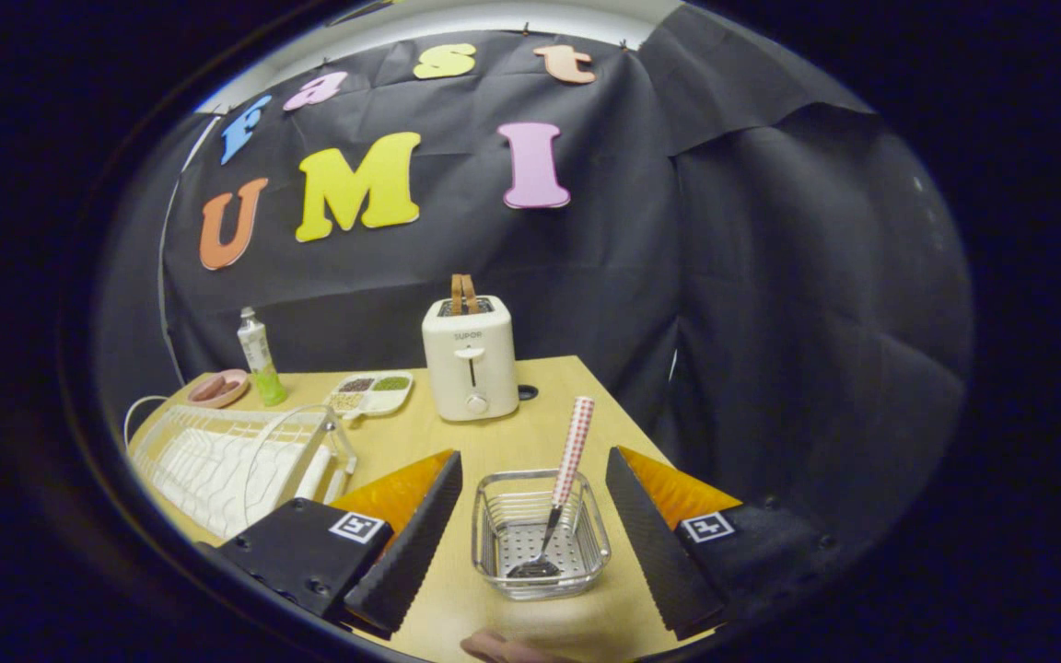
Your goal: Take the plate from the dish rack, then take the spoon from the basket and place it into the plate.
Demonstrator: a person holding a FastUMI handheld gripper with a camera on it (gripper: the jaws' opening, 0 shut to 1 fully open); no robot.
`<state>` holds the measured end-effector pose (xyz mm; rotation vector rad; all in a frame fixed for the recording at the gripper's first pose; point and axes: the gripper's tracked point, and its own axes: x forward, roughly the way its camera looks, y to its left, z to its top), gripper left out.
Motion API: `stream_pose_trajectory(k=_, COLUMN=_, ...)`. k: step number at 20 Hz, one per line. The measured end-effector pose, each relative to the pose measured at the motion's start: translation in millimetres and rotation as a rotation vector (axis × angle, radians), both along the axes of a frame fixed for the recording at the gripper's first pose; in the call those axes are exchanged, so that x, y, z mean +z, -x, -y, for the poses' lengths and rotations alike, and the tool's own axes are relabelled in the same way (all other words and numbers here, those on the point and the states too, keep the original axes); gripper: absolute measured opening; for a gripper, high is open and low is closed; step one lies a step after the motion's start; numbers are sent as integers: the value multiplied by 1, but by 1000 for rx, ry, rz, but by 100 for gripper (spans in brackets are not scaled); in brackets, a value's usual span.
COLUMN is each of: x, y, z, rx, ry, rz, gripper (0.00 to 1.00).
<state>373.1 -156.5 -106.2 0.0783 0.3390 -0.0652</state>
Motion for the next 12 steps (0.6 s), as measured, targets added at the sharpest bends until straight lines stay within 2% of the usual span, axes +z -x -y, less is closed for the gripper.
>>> stream_pose_trajectory(k=2, x=-1, y=-27, z=17, rx=-46, ry=-14, rz=-13, gripper=98)
stream_pose_trajectory(k=3, x=1, y=-38, z=20, rx=-45, ry=-22, rz=-13, gripper=91)
stream_pose_trajectory(k=5, x=-5, y=-52, z=24, rx=-55, ry=-4, rz=-35, gripper=62)
stream_pose_trajectory(k=6, x=-7, y=-53, z=20, rx=-25, ry=-6, rz=-47, gripper=48)
stream_pose_trajectory(k=7, x=-9, y=-58, z=13, rx=5, ry=-16, rz=-48, gripper=23)
stream_pose_trajectory(k=9, x=3, y=-48, z=11, rx=-5, ry=-20, rz=-28, gripper=18)
stream_pose_trajectory(k=12, x=27, y=-35, z=6, rx=-24, ry=-14, rz=43, gripper=17)
